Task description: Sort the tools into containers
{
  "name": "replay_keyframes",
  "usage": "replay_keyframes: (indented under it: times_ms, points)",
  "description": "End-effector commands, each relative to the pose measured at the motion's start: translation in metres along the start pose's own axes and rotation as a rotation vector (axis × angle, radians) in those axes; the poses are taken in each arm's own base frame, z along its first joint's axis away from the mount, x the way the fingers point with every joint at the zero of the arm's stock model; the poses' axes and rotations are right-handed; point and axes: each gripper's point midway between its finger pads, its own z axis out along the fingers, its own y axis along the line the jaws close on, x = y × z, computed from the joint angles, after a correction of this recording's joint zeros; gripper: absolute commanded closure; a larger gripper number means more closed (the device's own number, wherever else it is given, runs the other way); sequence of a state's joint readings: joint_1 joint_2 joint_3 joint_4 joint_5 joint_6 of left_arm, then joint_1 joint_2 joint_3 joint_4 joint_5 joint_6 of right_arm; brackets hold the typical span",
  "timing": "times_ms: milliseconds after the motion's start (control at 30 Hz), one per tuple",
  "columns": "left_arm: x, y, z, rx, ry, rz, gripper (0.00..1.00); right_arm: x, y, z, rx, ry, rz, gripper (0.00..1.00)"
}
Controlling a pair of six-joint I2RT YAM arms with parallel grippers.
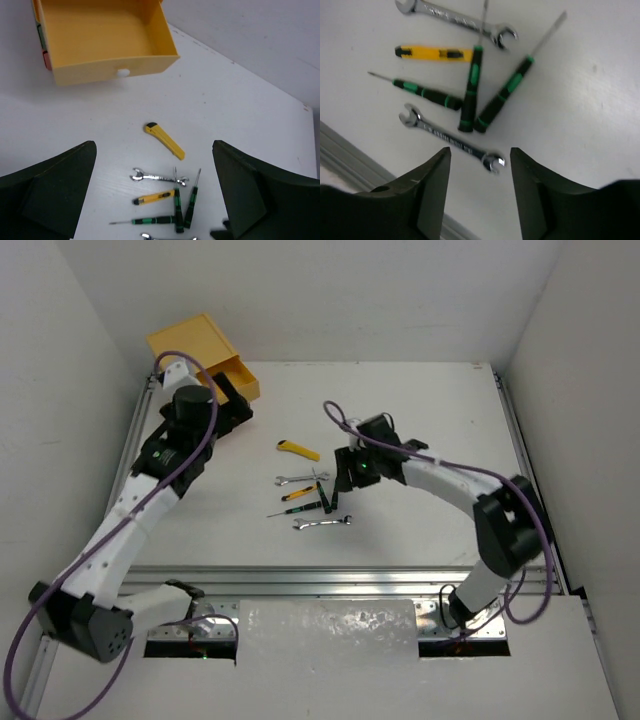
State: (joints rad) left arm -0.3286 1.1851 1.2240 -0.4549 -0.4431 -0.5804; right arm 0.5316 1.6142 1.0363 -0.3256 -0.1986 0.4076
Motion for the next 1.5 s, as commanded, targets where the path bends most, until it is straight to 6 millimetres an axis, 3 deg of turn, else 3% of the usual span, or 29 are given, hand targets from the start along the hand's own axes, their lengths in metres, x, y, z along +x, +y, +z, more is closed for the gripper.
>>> replay_keyframes:
  times_ms: [0,33,67,100,133,167,200,233,267,300,333,400,433,600,733,800,867,967,1000,1033,1067,1200,1267,1400,1433,1467]
  points:
    - [0.014,0.014,-0.035,0.057,0.047,0.059,0.0,-0.042,0.011,0.028,0.016,-0.044,-0.226,0.49]
    - [0.015,0.02,-0.041,0.058,0.044,0.074,0.0,-0.049,0.013,0.035,0.015,-0.045,-0.278,0.51]
    - [0.019,0.031,-0.05,0.052,0.042,0.109,0.0,-0.073,0.02,0.037,0.02,-0.089,-0.307,0.51]
    - [0.02,0.04,-0.052,0.028,0.03,0.126,0.0,-0.07,0.014,0.056,0.029,-0.055,-0.338,0.51]
    - [0.019,0.047,-0.06,0.028,0.014,0.131,0.0,-0.097,0.02,0.057,0.03,-0.101,-0.366,0.5]
    - [0.03,0.058,-0.058,0.005,0.024,0.153,0.0,-0.108,0.02,0.063,0.034,-0.107,-0.404,0.5]
    - [0.036,0.063,-0.058,0.0,0.028,0.159,0.0,-0.102,0.014,0.086,0.033,-0.062,-0.421,0.49]
    - [0.038,0.066,-0.062,0.014,0.021,0.154,0.0,-0.126,0.023,0.088,0.019,-0.096,-0.447,0.48]
    - [0.053,0.073,-0.059,0.01,0.044,0.166,0.0,-0.13,0.022,0.098,0.019,-0.084,-0.456,0.48]
    - [0.06,0.072,-0.059,0.03,0.061,0.168,0.0,-0.109,0.012,0.125,0.014,0.01,-0.453,0.48]
    - [0.066,0.074,-0.058,0.032,0.078,0.173,0.0,-0.138,0.019,0.126,0.015,-0.042,-0.496,0.48]
    - [0.077,0.074,-0.057,0.047,0.114,0.189,0.0,-0.143,0.016,0.141,0.016,-0.026,-0.515,0.46]
    - [0.076,0.074,-0.058,0.049,0.112,0.192,0.0,-0.145,0.013,0.153,0.024,-0.02,-0.521,0.43]
    - [0.075,0.068,-0.06,0.091,0.106,0.194,0.0,-0.137,0.01,0.175,-0.005,-0.003,-0.558,0.44]
    - [0.076,0.063,-0.061,0.114,0.113,0.196,0.0,-0.118,0.005,0.188,-0.035,0.056,-0.579,0.59]
    - [0.075,0.063,-0.062,0.117,0.111,0.193,0.0,-0.109,0.003,0.187,-0.046,0.083,-0.576,0.76]
    - [0.074,0.061,-0.064,0.128,0.106,0.183,0.0,-0.107,0.004,0.18,-0.047,0.076,-0.584,0.87]
    - [0.073,0.05,-0.066,0.17,0.113,0.144,0.0,-0.119,0.01,0.163,-0.034,0.017,-0.577,0.97]
    - [0.073,0.045,-0.065,0.184,0.119,0.124,0.0,-0.133,0.017,0.146,-0.029,-0.043,-0.581,1.0]
    - [0.075,0.037,-0.066,0.217,0.139,0.084,0.0,-0.142,0.021,0.136,-0.023,-0.078,-0.571,1.0]
    - [0.077,0.032,-0.065,0.233,0.149,0.063,0.0,-0.161,0.033,0.112,-0.025,-0.149,-0.573,1.0]
    - [0.076,0.003,-0.061,0.34,0.146,-0.07,0.0,-0.181,0.053,0.072,-0.057,-0.281,-0.569,1.0]
    - [0.079,-0.004,-0.056,0.361,0.159,-0.09,0.0,-0.182,0.051,0.07,-0.04,-0.286,-0.572,1.0]
    - [0.074,-0.02,-0.052,0.405,0.156,-0.145,0.0,-0.162,0.041,0.08,-0.032,-0.222,-0.554,1.0]
    - [0.075,-0.023,-0.051,0.42,0.158,-0.151,0.0,-0.165,0.051,0.067,-0.065,-0.25,-0.535,1.0]
    - [0.081,-0.024,-0.046,0.424,0.166,-0.152,0.0,-0.155,0.054,0.066,-0.091,-0.25,-0.524,1.0]
